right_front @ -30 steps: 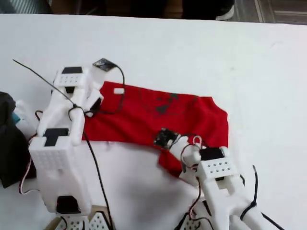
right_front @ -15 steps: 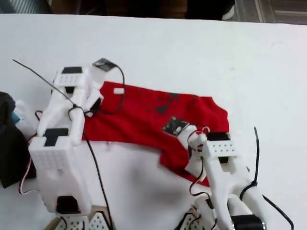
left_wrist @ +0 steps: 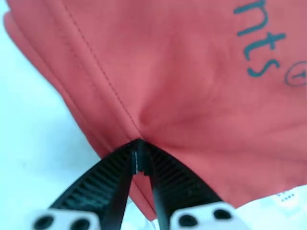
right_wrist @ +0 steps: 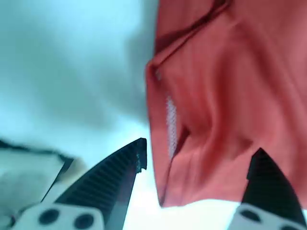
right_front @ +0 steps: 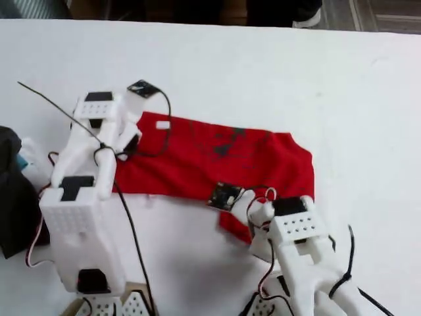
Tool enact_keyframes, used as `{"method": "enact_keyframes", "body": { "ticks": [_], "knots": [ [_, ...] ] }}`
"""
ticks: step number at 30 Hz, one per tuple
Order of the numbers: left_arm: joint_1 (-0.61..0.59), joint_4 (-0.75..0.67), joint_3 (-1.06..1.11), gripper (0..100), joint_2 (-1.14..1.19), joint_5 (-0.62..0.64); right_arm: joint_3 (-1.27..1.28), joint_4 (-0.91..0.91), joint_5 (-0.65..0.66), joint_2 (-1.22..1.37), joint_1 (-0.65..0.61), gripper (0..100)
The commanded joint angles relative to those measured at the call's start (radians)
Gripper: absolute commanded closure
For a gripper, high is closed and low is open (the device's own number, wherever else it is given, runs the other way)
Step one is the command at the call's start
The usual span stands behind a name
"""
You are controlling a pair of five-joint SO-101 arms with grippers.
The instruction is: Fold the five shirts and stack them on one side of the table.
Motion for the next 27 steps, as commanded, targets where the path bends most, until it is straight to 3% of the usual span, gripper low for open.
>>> {"method": "enact_keyframes", "body": {
  "ticks": [1, 6, 11, 16, 18, 21, 24, 27],
  "knots": [
    [-0.011, -0.028, 0.005, 98, 0.009, 0.009, 0.009, -0.073, -0.020, 0.042, -0.031, 66.6],
    [-0.011, -0.028, 0.005, 98, 0.009, 0.009, 0.003, -0.171, -0.021, 0.191, -0.042, 66.6],
    [-0.011, -0.026, 0.007, 98, 0.009, 0.009, -0.121, -0.171, -0.112, 0.352, -0.045, 66.6],
    [-0.011, -0.026, 0.008, 98, 0.009, 0.009, -0.210, -0.166, -0.121, 0.466, -0.048, 67.4],
    [-0.011, -0.026, 0.007, 98, 0.009, 0.009, -0.213, -0.166, -0.120, 0.476, -0.050, 74.5],
    [-0.011, -0.026, 0.007, 98, 0.009, 0.008, -0.218, -0.173, -0.124, 0.476, -0.045, 97.5],
    [-0.011, -0.026, 0.007, 98, 0.009, 0.008, -0.218, -0.170, -0.126, 0.476, -0.044, 93.7],
    [-0.011, -0.026, 0.007, 98, 0.009, 0.008, -0.222, -0.171, -0.123, 0.476, -0.044, 98.5]
  ]
}}
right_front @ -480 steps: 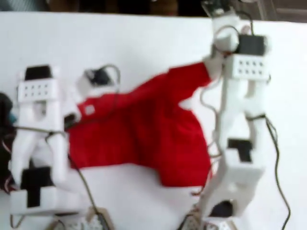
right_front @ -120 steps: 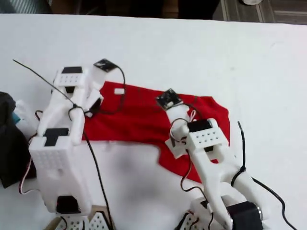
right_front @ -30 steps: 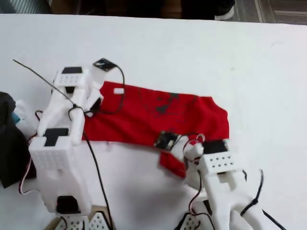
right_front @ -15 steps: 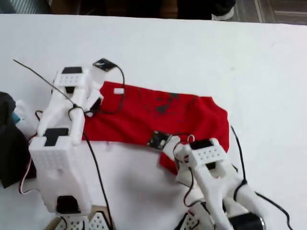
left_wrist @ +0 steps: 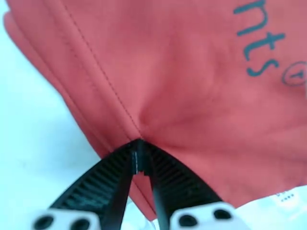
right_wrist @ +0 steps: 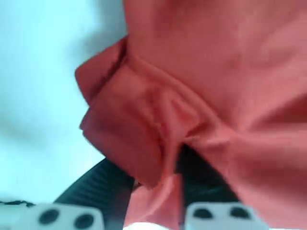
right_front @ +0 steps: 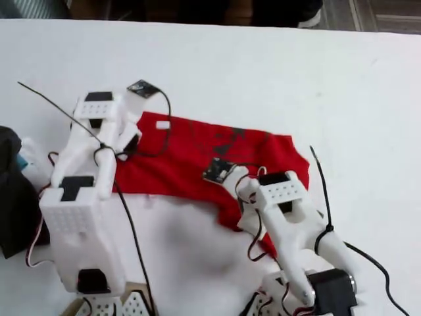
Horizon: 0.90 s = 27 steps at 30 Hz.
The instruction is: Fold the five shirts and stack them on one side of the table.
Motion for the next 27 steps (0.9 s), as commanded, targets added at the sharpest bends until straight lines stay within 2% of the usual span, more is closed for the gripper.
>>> {"method": "enact_keyframes", "body": {
  "ticks": [1, 5, 9, 14, 23, 27],
  "knots": [
    [-0.011, -0.026, 0.005, 98, 0.009, 0.008, -0.012, 0.001, 0.000, 0.030, -0.010, 98.0],
    [-0.011, -0.026, 0.005, 98, 0.009, 0.008, -0.069, 0.042, 0.003, 0.030, -0.008, 98.0],
    [-0.011, -0.026, 0.007, 98, 0.009, 0.009, -0.190, 0.159, 0.009, 0.030, -0.008, 98.0],
    [-0.011, -0.026, 0.007, 98, 0.009, 0.009, -0.368, 0.288, 0.094, 0.036, 0.007, 97.9],
    [-0.011, -0.026, 0.007, 98, 0.009, 0.009, -0.588, 0.297, 0.097, 0.067, 0.099, 97.5],
    [-0.011, -0.026, 0.007, 98, 0.009, 0.009, -0.664, 0.297, 0.097, 0.174, 0.099, 86.9]
  ]
}}
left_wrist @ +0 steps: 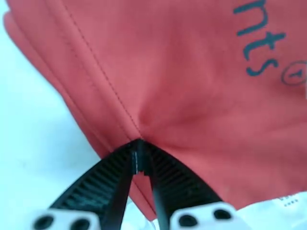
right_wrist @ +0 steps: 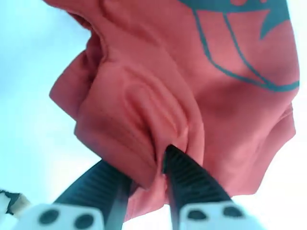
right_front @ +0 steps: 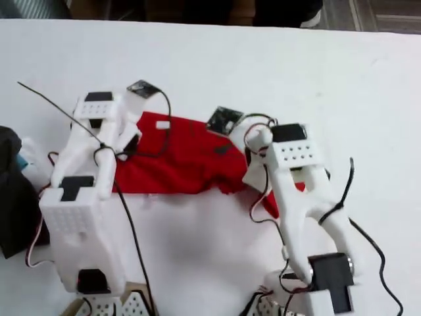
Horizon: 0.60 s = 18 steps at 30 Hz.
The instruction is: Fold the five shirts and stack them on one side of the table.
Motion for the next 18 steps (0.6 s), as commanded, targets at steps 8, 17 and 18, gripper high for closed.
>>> {"method": "enact_keyframes", "body": {
  "ticks": [8, 17, 18],
  "knots": [
    [-0.011, -0.026, 0.007, 98, 0.009, 0.009, -0.371, -0.007, -0.003, 0.348, 0.068, 78.7],
    [-0.011, -0.028, 0.007, 98, 0.009, 0.009, -0.786, 0.134, -0.138, 0.526, 0.151, 82.7],
    [-0.011, -0.028, 0.007, 98, 0.009, 0.009, -0.825, 0.176, -0.166, 0.521, 0.151, 82.7]
  ]
}}
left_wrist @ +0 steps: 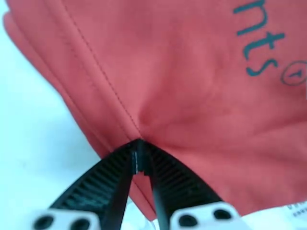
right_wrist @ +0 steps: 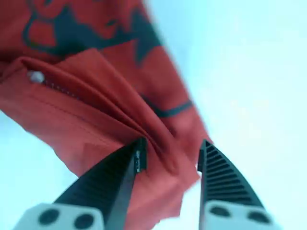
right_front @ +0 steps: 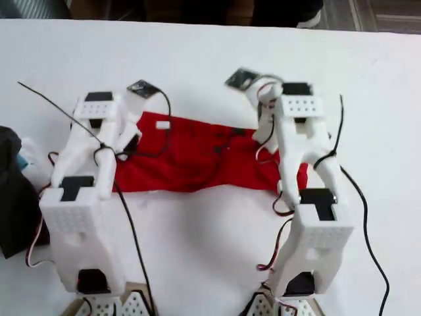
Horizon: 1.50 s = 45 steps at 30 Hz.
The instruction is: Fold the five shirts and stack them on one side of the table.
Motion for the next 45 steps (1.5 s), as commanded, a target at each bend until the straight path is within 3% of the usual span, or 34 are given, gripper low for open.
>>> {"method": "enact_keyframes", "body": {
  "ticks": [1, 5, 7, 14, 21, 26, 34, 40, 45],
  "knots": [
    [-0.011, -0.028, 0.007, 98, 0.009, 0.009, -0.176, 0.133, -0.094, -0.019, 0.010, 83.0],
    [-0.011, -0.028, 0.008, 98, 0.009, 0.009, -0.203, 0.326, -0.103, -0.051, -0.035, 92.1],
    [-0.009, -0.028, 0.008, 98, 0.009, 0.009, -0.138, 0.337, -0.110, -0.087, -0.068, 98.6],
    [-0.009, -0.026, 0.008, 98, 0.009, 0.009, 0.224, 0.295, -0.107, -0.280, -0.180, 97.8],
    [-0.009, -0.025, 0.008, 98, 0.009, 0.005, 0.568, -0.073, -0.103, -0.300, 0.018, 97.8],
    [-0.009, -0.023, 0.008, 98, 0.009, 0.003, 0.582, -0.203, -0.103, -0.255, 0.176, 97.8],
    [-0.008, -0.023, 0.008, 98, 0.009, 0.003, 0.583, -0.193, -0.103, -0.288, 0.182, 97.8],
    [-0.012, -0.023, 0.001, 98, -0.002, 0.011, 0.580, -0.065, -0.104, -0.493, 0.113, 97.8],
    [-0.011, 0.115, -0.087, 98, -0.095, 0.129, 0.597, -0.045, -0.110, -0.661, 0.140, 97.8]
  ]
}}
